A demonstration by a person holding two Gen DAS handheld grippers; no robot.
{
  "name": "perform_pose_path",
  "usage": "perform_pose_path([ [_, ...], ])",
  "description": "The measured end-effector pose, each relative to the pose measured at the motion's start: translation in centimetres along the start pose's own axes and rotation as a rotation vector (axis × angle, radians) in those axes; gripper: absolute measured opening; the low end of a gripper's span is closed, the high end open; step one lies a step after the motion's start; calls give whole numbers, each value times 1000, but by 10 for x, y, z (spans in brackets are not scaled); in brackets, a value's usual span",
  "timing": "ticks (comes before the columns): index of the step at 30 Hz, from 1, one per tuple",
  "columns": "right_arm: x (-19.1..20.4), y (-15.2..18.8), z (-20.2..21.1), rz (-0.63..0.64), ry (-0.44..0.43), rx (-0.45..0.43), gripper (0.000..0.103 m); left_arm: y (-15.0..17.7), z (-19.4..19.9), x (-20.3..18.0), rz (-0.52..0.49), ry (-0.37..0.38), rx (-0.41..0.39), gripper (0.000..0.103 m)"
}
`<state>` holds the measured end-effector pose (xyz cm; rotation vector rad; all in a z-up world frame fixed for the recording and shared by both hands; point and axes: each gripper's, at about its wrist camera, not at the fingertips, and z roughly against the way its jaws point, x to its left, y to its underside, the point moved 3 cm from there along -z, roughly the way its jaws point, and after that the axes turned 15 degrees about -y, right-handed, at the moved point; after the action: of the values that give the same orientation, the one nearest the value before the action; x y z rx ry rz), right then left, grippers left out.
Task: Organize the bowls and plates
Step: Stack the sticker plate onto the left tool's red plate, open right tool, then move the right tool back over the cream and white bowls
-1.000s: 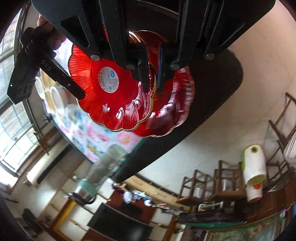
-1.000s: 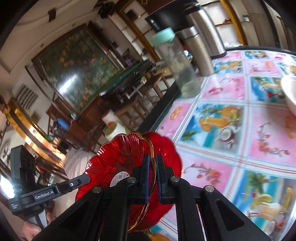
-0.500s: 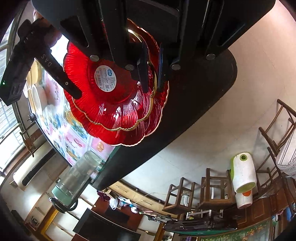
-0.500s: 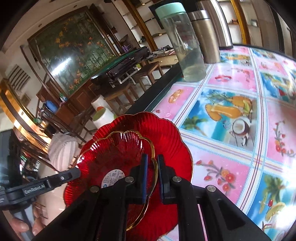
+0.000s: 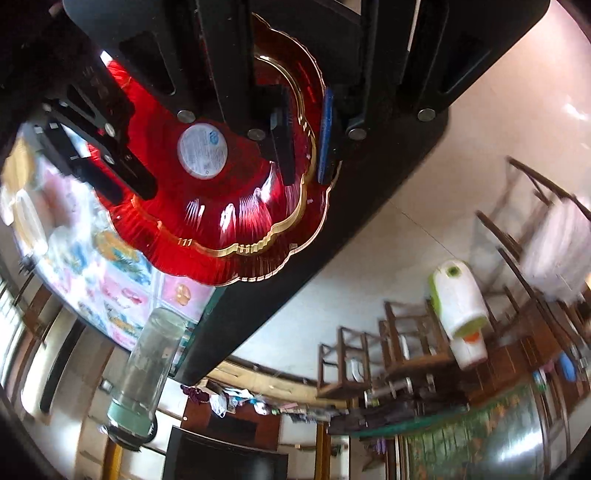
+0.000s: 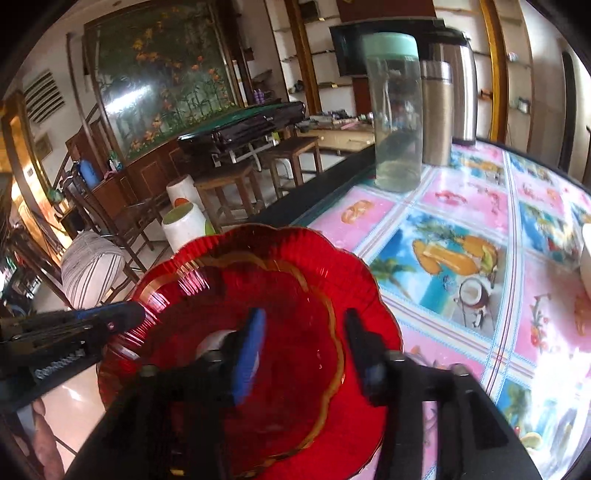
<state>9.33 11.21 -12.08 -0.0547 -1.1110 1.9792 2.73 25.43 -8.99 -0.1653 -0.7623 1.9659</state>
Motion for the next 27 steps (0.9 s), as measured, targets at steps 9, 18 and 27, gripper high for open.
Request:
perform_pose_path([
  [9,10,-1,14,74,32,-62,54,-7,22,0,-5,-69,-120,11],
  [18,15,0,25,106,50,-92,54,-10,38,-8,1,-36,-156,11],
  [27,10,-1,34,89,51,-115,54,-10,45,-23,-24,-29,-161,11],
])
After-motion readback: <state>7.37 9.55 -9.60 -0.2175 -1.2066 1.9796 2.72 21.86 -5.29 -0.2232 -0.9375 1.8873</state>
